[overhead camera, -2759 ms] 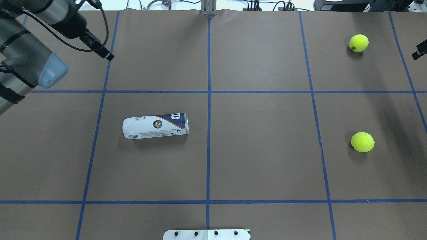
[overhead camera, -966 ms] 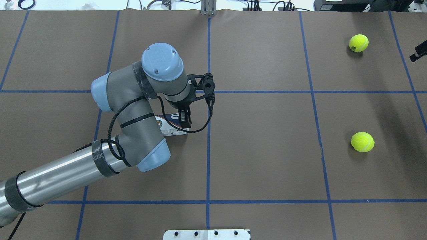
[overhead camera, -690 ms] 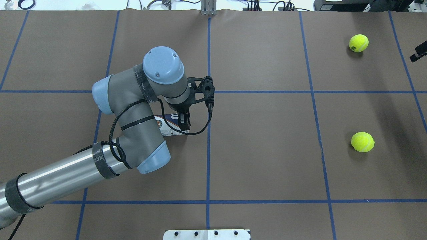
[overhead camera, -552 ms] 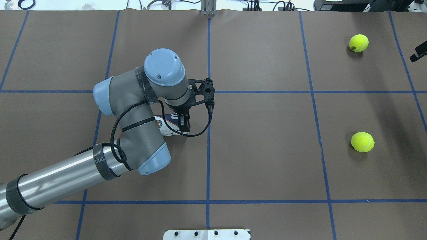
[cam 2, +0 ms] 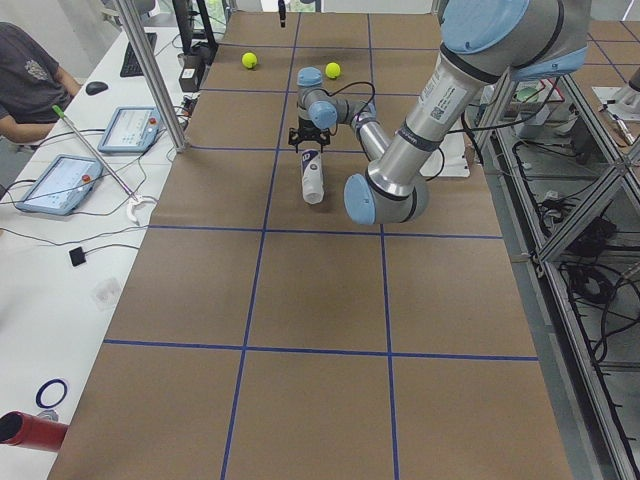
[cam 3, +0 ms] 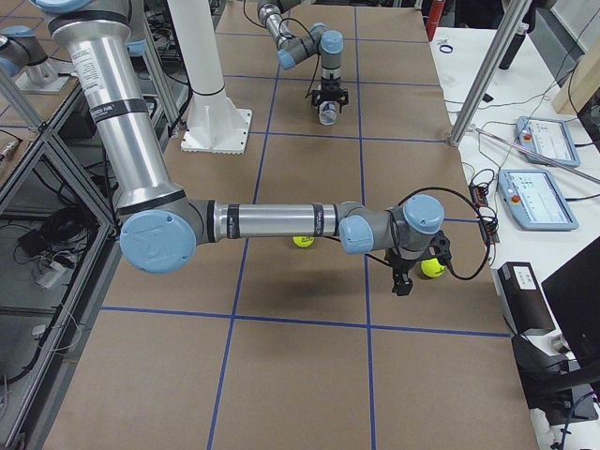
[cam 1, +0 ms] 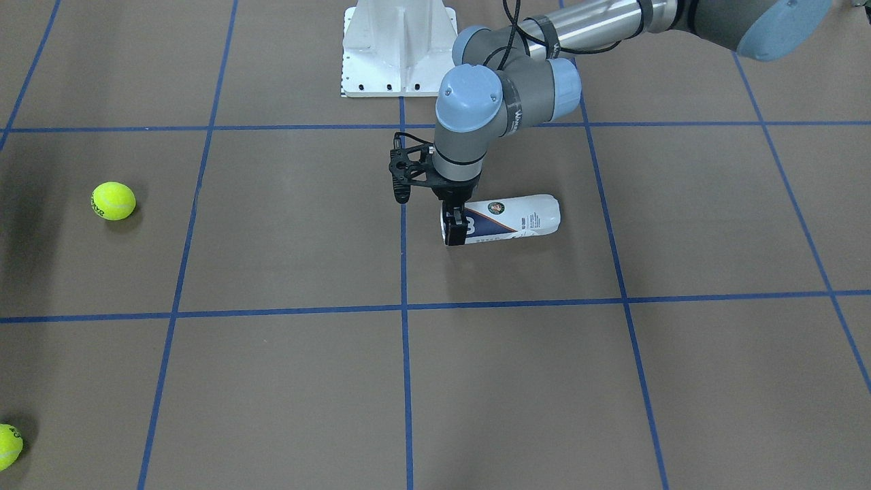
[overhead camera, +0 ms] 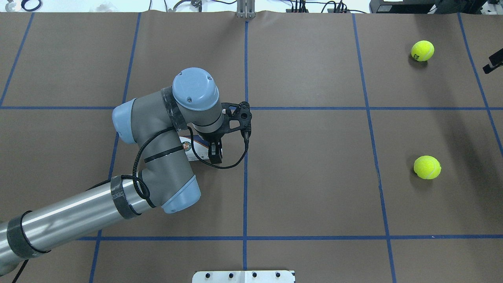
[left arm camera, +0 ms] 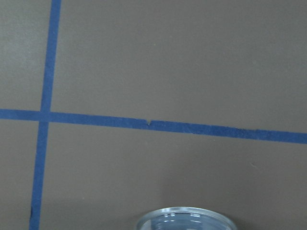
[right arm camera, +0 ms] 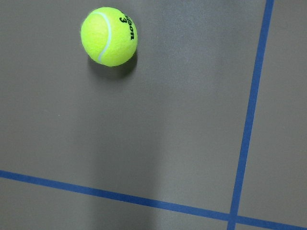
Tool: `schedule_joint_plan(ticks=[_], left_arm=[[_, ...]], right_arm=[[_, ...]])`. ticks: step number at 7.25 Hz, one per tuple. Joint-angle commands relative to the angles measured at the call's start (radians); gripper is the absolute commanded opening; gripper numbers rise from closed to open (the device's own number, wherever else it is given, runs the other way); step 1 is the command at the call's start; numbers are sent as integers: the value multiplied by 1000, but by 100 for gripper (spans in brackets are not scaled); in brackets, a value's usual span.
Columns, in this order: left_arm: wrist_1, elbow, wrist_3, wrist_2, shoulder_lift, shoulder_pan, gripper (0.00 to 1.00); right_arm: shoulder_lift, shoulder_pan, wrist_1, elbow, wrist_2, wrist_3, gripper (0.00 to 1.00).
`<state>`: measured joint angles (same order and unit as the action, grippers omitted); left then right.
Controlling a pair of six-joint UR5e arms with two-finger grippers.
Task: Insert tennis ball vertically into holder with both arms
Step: 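Close the left gripper around the can's open end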
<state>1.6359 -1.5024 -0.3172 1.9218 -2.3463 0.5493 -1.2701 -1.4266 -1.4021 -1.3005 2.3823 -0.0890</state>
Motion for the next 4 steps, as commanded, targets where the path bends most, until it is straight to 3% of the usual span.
schedule_joint_plan(ticks=[1,4], left_arm=[[2,22,0,-3,-2,-12,99],[12,51,-2,-32,-2,-15,99]], right_arm=[[0,0,0,0,0,0,100],[0,0,0,0,0,0,99]])
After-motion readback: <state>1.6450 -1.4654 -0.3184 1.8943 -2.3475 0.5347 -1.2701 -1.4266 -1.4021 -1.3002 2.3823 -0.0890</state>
